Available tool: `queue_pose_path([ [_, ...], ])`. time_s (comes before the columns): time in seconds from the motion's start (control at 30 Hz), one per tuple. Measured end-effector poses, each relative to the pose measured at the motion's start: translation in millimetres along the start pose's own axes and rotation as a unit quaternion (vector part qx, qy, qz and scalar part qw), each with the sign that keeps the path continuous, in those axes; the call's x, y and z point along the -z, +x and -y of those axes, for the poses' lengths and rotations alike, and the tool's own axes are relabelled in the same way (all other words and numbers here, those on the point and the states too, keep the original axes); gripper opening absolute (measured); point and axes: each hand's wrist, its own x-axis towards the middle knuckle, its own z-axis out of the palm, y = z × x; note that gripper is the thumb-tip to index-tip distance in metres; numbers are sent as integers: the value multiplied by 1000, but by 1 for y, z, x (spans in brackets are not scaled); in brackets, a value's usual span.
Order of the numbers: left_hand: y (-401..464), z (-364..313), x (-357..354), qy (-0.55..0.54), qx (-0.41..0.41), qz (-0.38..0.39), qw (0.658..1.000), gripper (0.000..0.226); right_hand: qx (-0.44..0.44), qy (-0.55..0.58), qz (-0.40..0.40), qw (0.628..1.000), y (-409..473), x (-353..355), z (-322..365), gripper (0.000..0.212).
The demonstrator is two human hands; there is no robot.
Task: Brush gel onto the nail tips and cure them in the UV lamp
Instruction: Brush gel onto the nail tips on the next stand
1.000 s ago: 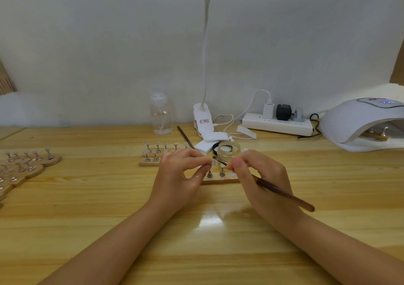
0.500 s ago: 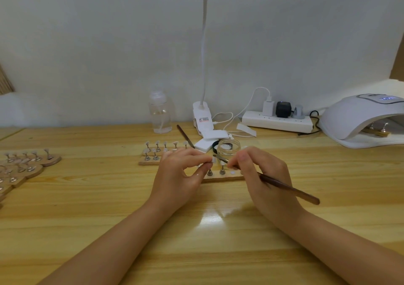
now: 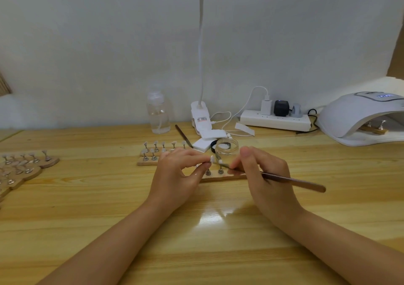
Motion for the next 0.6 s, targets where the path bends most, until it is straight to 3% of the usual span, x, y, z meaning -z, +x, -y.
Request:
queue_pose_path([
  [0.07, 0, 0, 0, -1, -2, -1, 1000, 19, 4, -33, 6, 999, 1, 0, 0, 29],
  [0.2, 0, 0, 0, -3, -1, -1, 1000, 18, -17, 21, 1, 1000, -1, 0, 0, 36],
  [0.33, 0, 2, -1, -7, 2, -1, 1000, 19, -15, -30, 16, 999, 1, 0, -1, 28],
  [0.4, 0, 1, 0, -10, 4, 1, 1000, 19, -41, 0, 22, 999, 0, -1, 0, 35],
  [0.6, 1, 3, 1, -49, 11, -3, 999, 13, -32, 21, -17, 999, 1, 2, 0, 37],
])
